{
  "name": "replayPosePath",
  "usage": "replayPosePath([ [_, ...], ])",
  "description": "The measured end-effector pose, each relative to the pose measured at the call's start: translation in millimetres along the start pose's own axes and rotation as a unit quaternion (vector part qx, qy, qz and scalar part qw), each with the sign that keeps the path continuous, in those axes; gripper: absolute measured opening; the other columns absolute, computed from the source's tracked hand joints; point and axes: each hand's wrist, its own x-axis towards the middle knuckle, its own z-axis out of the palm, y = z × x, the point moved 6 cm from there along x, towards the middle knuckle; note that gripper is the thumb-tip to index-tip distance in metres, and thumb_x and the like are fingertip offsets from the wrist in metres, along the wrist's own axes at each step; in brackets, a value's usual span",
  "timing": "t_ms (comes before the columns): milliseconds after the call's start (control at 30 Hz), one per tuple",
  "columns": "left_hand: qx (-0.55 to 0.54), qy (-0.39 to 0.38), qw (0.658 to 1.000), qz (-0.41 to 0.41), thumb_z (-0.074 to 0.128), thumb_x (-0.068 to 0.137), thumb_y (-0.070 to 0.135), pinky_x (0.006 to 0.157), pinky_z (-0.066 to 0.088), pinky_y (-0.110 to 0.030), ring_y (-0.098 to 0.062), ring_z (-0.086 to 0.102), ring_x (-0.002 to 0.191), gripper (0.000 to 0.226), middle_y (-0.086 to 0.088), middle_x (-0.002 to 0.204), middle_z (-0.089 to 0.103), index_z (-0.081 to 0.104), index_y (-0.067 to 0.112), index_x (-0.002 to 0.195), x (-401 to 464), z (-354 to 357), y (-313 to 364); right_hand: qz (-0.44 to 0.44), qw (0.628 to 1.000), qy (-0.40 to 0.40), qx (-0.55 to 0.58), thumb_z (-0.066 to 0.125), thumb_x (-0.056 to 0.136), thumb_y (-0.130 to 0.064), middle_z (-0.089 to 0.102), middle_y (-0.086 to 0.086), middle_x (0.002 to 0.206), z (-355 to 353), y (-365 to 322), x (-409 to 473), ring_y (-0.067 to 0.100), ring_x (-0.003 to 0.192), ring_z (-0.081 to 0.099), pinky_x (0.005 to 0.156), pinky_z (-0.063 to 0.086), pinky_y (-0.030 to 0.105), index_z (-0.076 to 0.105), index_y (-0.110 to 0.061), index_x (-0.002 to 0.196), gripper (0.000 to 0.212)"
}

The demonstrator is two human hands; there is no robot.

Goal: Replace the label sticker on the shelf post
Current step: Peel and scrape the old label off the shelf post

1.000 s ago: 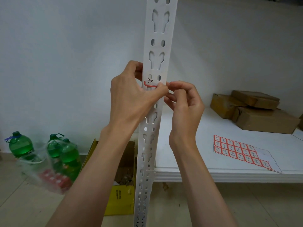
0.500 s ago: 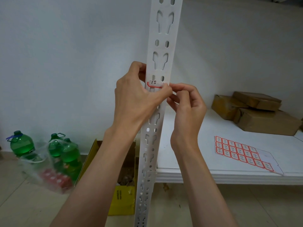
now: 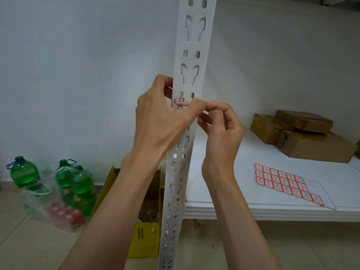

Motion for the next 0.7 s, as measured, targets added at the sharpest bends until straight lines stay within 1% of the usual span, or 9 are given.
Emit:
replayPosePath([
  [33,-0.001,0.001,1.0,-0.004,0.07,0.078,0.05,0.061,0.043,-0.01,-0.007,0.058,0.065,0.048,0.014,0.102,0.064,0.057,0.021,0.114,-0.5,0.6,0.2,-0.001,1.0,0.0,0.0,0.048,0.1,0.003,0.073,-0.012,0.077,0.3,-0.1,-0.1,0.008,0.079,0.073,0.076,0.058,0.023,0.069,-0.01,0.084,0.03],
  [133,0.004,-0.002,1.0,-0.016,0.07,0.08,0.051,0.064,0.044,-0.01,-0.007,0.062,0.077,0.045,0.018,0.097,0.059,0.053,0.024,0.112,-1.6,4.6,-0.5,0.0,1.0,0.002,0.005,0.049,0.1,0.002,0.073,-0.011,0.078,0.9,0.3,-0.6,0.01,0.079,0.072,0.076,0.058,0.023,0.069,-0.011,0.083,0.029],
  [200,0.001,-0.009,1.0,-0.024,0.066,0.076,0.055,0.066,0.045,-0.01,0.0,0.061,0.081,0.046,0.023,0.09,0.054,0.049,0.027,0.109,-1.7,7.5,0.2,0.001,1.0,0.004,0.009,0.049,0.099,0.002,0.073,-0.008,0.079,0.7,1.1,-0.3,0.011,0.08,0.072,0.077,0.058,0.024,0.07,-0.01,0.083,0.029],
  [267,-0.006,-0.017,0.999,-0.034,0.06,0.073,0.055,0.066,0.047,-0.011,0.005,0.059,0.08,0.045,0.026,0.087,0.052,0.046,0.03,0.107,-1.1,9.9,-0.3,0.002,1.0,0.004,0.008,0.049,0.099,0.002,0.072,-0.009,0.078,0.6,1.3,-0.3,0.011,0.079,0.072,0.076,0.058,0.023,0.07,-0.01,0.083,0.029],
  [367,-0.019,-0.018,0.999,-0.042,0.06,0.072,0.054,0.065,0.05,-0.016,0.007,0.059,0.076,0.043,0.026,0.086,0.054,0.047,0.031,0.106,-0.2,10.7,-2.0,0.002,1.0,0.004,0.007,0.049,0.099,0.003,0.072,-0.01,0.078,0.3,1.2,-0.4,0.009,0.078,0.072,0.076,0.058,0.023,0.07,-0.009,0.084,0.029],
  [567,-0.041,-0.032,0.997,-0.058,0.058,0.071,0.053,0.067,0.053,-0.02,0.003,0.06,0.077,0.041,0.023,0.085,0.056,0.046,0.033,0.105,0.2,13.1,-2.0,0.001,1.0,0.008,0.013,0.049,0.099,0.003,0.072,-0.008,0.078,0.2,1.6,-0.7,0.008,0.077,0.07,0.077,0.058,0.024,0.07,-0.009,0.082,0.03],
  [700,-0.055,-0.046,0.996,-0.061,0.065,0.085,0.041,0.064,0.05,-0.016,0.0,0.061,0.076,0.03,0.02,0.086,0.058,0.048,0.029,0.107,1.7,13.5,-3.6,0.003,1.0,0.006,0.023,0.048,0.098,0.004,0.072,-0.007,0.078,0.9,1.5,-0.8,0.007,0.075,0.069,0.076,0.057,0.023,0.07,-0.008,0.081,0.03],
])
